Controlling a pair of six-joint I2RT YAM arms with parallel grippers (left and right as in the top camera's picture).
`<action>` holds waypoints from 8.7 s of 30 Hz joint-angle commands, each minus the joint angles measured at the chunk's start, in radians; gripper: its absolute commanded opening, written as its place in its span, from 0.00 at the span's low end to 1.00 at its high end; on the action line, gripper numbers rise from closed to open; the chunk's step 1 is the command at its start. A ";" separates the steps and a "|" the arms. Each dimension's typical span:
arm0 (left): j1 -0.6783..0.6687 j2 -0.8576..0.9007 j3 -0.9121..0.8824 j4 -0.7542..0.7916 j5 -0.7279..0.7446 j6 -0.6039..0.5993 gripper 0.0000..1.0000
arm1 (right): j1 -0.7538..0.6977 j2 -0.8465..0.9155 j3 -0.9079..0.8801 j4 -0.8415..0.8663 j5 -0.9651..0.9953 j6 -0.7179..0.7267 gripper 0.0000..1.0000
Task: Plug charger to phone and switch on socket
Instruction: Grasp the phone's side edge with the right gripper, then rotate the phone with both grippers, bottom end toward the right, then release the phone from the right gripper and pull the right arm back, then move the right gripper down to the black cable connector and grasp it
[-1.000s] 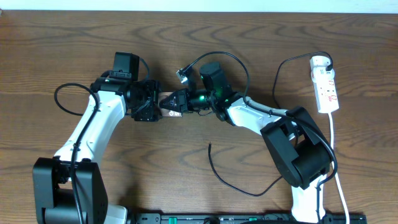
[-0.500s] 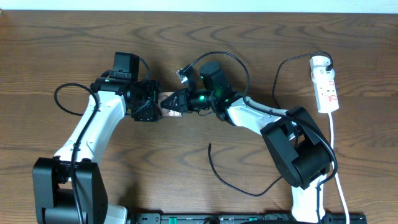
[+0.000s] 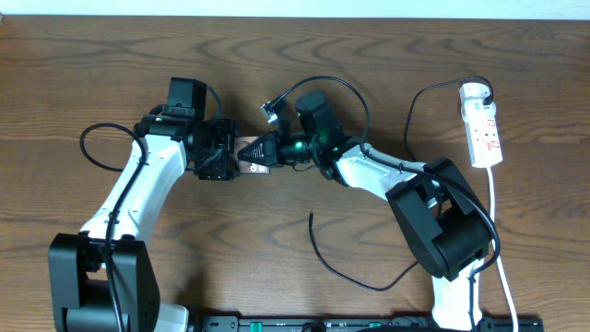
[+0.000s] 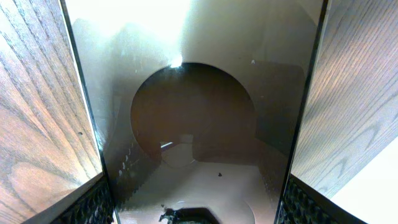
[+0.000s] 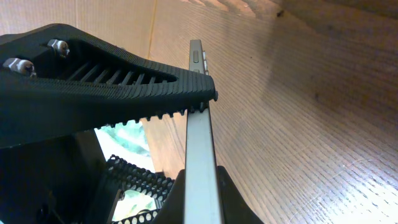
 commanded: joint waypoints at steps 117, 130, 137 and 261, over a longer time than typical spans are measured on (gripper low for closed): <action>0.126 -0.003 -0.502 1.831 0.191 0.253 0.24 | -0.114 0.001 0.014 0.568 -0.053 0.701 0.01; 0.126 -0.003 -0.502 1.832 0.209 0.253 0.07 | -0.103 0.001 0.014 0.568 -0.052 0.698 0.01; 0.126 -0.003 -0.502 1.831 0.209 0.253 0.07 | -0.105 0.001 0.014 0.568 -0.057 0.686 0.34; 0.798 -0.003 -0.498 1.775 0.978 0.311 0.07 | 0.228 0.008 0.189 -1.335 0.812 0.005 0.36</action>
